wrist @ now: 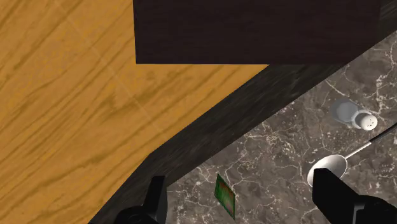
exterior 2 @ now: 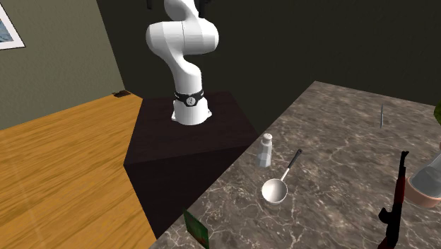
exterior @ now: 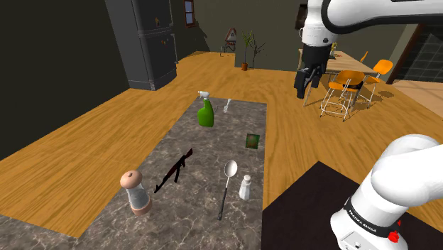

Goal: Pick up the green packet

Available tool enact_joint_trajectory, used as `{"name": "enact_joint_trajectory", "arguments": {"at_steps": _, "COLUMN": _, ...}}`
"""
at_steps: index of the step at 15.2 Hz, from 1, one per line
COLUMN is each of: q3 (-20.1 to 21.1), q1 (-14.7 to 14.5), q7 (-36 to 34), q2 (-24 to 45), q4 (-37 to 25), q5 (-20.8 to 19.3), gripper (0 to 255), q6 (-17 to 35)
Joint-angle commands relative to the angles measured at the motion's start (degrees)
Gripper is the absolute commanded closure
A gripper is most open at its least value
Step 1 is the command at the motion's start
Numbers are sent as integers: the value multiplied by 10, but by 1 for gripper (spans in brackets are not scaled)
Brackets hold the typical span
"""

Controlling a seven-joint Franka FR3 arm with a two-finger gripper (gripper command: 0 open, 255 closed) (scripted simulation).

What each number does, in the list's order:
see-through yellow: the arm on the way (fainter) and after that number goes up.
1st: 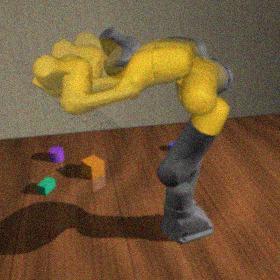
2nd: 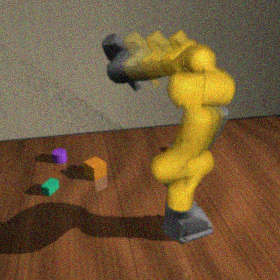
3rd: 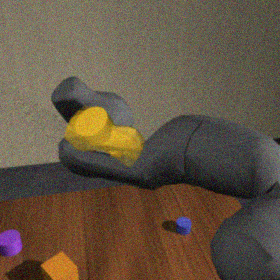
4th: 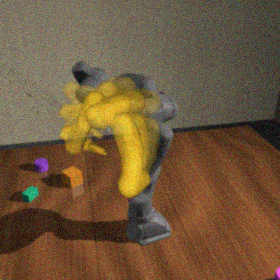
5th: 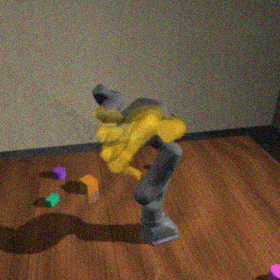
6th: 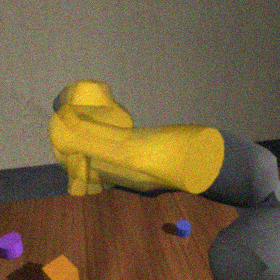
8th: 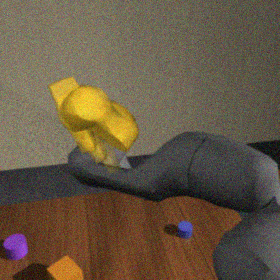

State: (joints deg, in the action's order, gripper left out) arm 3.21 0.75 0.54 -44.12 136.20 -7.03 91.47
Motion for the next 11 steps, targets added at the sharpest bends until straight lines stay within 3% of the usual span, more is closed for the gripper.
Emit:
{"name": "enact_joint_trajectory", "arguments": {"at_steps": 1, "q3": 0, "q1": 0, "q7": 0, "q2": 0, "q4": 0, "q5": 0, "gripper": 0, "q6": 0}}
{"name": "enact_joint_trajectory", "arguments": {"at_steps": 11, "q3": -62, "q1": -23, "q7": 134, "q2": 152, "q4": 39, "q5": -25, "gripper": 0, "q6": 202}}
